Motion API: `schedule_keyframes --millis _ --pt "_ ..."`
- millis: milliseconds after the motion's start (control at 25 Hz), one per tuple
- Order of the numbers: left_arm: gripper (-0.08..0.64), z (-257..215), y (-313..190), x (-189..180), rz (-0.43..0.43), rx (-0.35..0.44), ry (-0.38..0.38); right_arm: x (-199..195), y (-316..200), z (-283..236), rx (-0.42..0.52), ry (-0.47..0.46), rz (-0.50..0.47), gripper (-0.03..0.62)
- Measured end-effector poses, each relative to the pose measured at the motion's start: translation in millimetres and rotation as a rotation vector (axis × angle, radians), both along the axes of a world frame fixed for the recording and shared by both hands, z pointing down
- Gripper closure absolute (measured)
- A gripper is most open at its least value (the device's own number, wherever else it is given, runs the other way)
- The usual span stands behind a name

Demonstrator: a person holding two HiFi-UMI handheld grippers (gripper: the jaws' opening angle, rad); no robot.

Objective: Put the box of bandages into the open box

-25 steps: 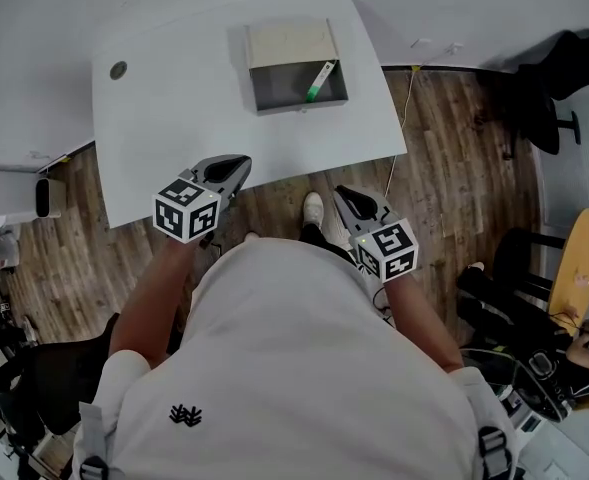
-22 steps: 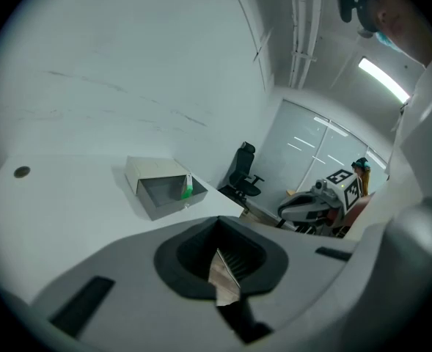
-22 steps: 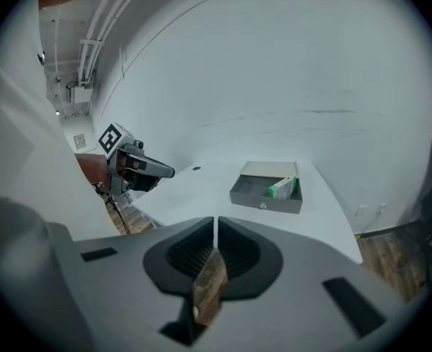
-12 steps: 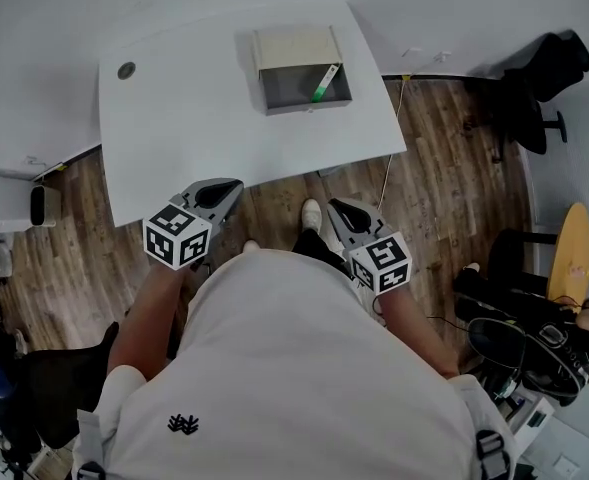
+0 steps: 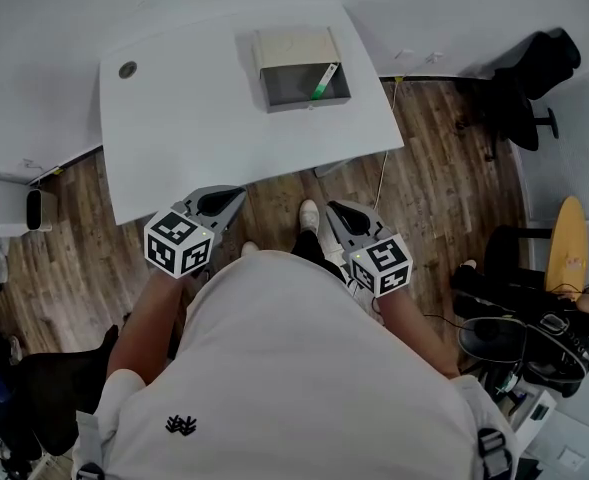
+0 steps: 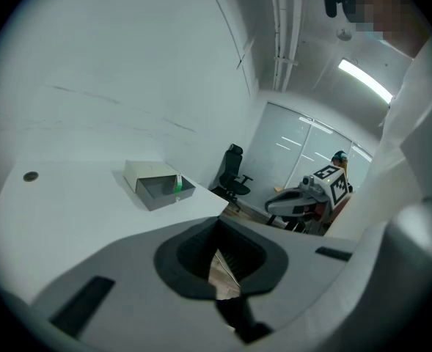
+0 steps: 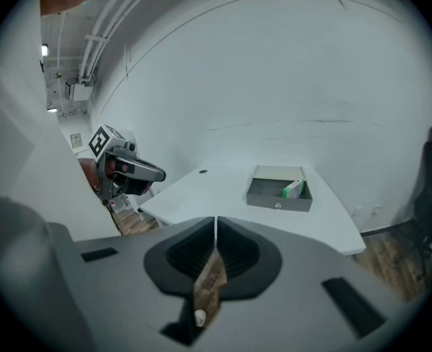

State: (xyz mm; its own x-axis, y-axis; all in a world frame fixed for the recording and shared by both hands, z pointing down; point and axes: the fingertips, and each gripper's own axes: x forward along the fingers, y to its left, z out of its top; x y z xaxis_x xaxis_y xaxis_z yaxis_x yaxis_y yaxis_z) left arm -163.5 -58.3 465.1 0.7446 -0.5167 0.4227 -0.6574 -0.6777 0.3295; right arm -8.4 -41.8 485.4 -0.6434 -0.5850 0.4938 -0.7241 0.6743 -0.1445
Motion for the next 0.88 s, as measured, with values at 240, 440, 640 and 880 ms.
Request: schedule_keyframes --millis 240,440,640,880 --pt "0.554 1 7 -3 0.005 0.001 -0.006 -3 8 2 0.000 0.003 0.000 0.581" --pt "0.554 3 11 -9 -0.004 0.002 -0.004 -10 11 1 0.010 0.010 -0.011 0.583" --pt "0.554 4 18 -12 -0.009 -0.001 0.002 -15 16 -1 0.020 0.023 -0.025 0.584" --pt "0.554 7 24 -15 -0.013 -0.011 0.009 -17 18 -2 0.022 0.035 -0.033 0.586"
